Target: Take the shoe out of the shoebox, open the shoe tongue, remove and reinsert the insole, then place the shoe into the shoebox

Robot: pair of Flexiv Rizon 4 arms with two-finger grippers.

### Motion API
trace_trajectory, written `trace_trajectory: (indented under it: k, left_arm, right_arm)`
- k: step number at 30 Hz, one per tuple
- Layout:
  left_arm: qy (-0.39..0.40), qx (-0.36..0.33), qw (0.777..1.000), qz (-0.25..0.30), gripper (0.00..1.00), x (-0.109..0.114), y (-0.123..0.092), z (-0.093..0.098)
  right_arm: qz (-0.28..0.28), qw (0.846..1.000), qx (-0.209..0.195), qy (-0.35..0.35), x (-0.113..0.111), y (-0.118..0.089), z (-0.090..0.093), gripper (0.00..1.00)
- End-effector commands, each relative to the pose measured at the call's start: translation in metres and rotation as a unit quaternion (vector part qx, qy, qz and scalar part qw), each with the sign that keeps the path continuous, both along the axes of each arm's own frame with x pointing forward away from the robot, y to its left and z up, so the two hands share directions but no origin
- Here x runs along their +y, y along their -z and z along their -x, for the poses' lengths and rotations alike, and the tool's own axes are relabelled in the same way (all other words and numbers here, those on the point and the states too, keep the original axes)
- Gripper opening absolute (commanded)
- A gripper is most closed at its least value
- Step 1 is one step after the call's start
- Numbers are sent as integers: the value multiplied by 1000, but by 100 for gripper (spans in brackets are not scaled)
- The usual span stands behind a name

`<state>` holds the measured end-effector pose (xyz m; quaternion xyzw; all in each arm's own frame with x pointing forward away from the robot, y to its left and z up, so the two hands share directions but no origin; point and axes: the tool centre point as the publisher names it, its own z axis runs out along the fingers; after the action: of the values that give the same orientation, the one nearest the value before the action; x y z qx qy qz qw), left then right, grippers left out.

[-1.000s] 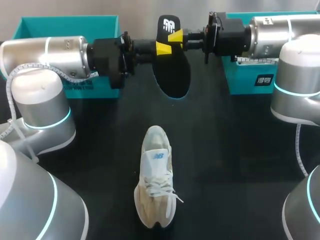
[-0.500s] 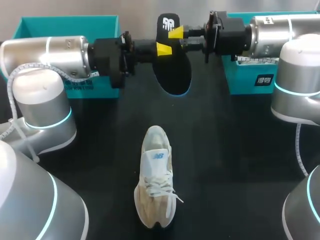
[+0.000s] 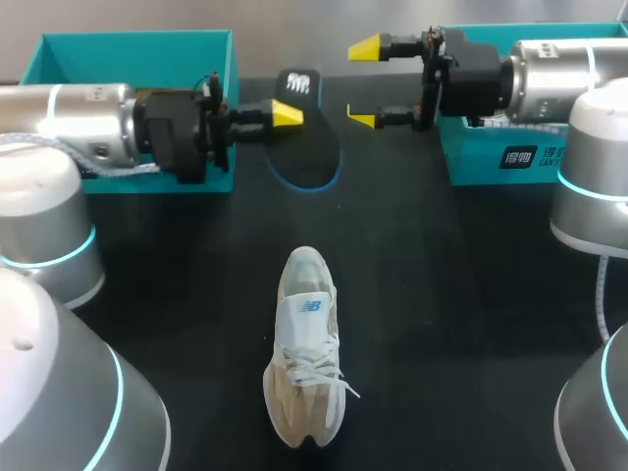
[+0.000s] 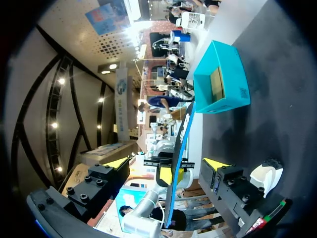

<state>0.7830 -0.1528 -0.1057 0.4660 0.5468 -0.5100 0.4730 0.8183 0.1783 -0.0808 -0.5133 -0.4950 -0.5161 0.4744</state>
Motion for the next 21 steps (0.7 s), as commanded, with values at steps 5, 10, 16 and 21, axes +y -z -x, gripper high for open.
trace_trajectory:
  k: [5,10,16,21]
  left_arm:
    - [-7,135,991,-9,0,39,-1,32]
    - [-6,260,965,19,0,45,0,40]
    - [-7,260,965,7,0,46,-1,44]
    - [-7,260,965,7,0,46,-1,44]
  right_arm:
    - [7,1000,3,-2,-10,-2,8,100]
    - [7,1000,3,-2,-10,-2,8,100]
    - [7,1000,3,-2,-10,-2,8,100]
    - [7,1000,3,-2,-10,-2,8,100]
